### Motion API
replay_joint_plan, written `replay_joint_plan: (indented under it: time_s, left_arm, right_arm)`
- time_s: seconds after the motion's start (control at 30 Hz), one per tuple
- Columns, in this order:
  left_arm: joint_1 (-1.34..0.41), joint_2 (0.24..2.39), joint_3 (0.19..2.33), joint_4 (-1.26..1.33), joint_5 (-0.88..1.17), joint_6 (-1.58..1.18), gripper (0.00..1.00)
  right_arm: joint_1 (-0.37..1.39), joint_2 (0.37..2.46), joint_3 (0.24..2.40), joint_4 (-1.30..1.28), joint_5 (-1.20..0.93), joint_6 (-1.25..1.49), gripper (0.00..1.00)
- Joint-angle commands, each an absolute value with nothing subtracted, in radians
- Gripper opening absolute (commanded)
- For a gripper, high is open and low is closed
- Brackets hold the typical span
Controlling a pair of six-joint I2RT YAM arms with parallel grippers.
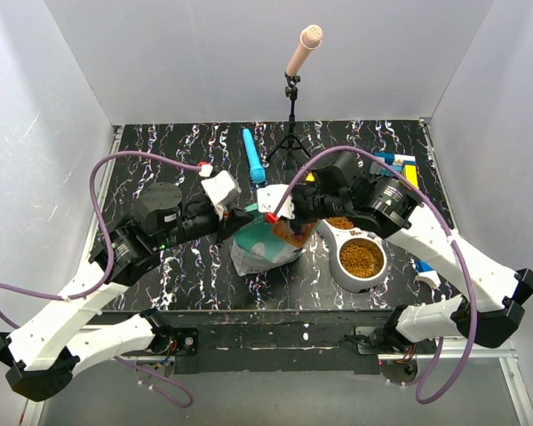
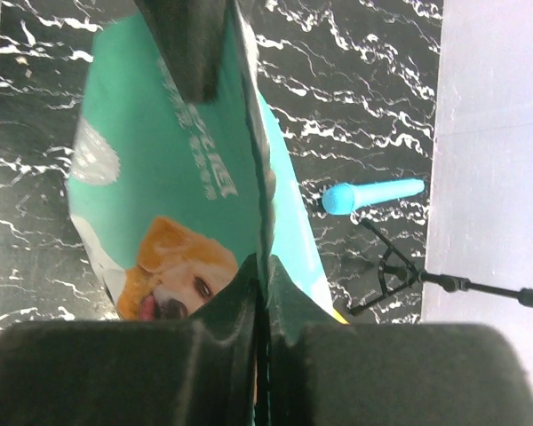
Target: Serve the pet food
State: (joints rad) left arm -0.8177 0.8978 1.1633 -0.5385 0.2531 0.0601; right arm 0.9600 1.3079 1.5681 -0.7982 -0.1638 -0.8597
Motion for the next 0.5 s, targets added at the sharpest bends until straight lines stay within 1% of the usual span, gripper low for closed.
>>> replay_joint_plan:
  time_s: [0.0,0.13,0.17,0.2,0.27,0.3,0.37,0.4,0.47]
  left_arm:
    - [-0.824,0.879,1.212,-0.589,0.273,0.063,0.0]
    - [-0.822,0.879,1.213,-0.594,0.287,0.063,0.0]
    - [-0.824,0.882,1.216,-0.592,0.296,0.064,0.0]
    - [-0.824,0.885,1.213,-0.591,0.305,0.064,0.0]
    - [-0.822,0.906,1.219,-0.581,0.339,0.071,0.0]
    - [-0.824,0.922,1.226,-0.581,0.359,0.074,0.02]
    - [-0.825,0.966,1.244,-0.58,0.396,0.077,0.26]
    - [-0.824,0.986,1.253,-0.572,0.409,0.075,0.37]
    - [-0.824,1.029,1.264,-0.555,0.404,0.078,0.46]
  right_arm:
    - [0.859,1.23,1.568,-0.729,-0.114,-0.845,0.18]
    - [0.833,1.218,1.549,-0.753,-0.086,-0.876,0.2]
    - [0.828,1.218,1.545,-0.764,-0.078,-0.887,0.16]
    - [0.821,1.218,1.546,-0.776,-0.086,-0.894,0.02]
    - [0.815,1.221,1.572,-0.804,-0.124,-0.891,0.01]
    - [0.815,1.226,1.588,-0.822,-0.153,-0.888,0.01]
    - [0.815,1.233,1.608,-0.836,-0.182,-0.873,0.01]
    - [0.815,1.236,1.612,-0.835,-0.193,-0.865,0.01]
    - [0.816,1.236,1.614,-0.827,-0.207,-0.856,0.01]
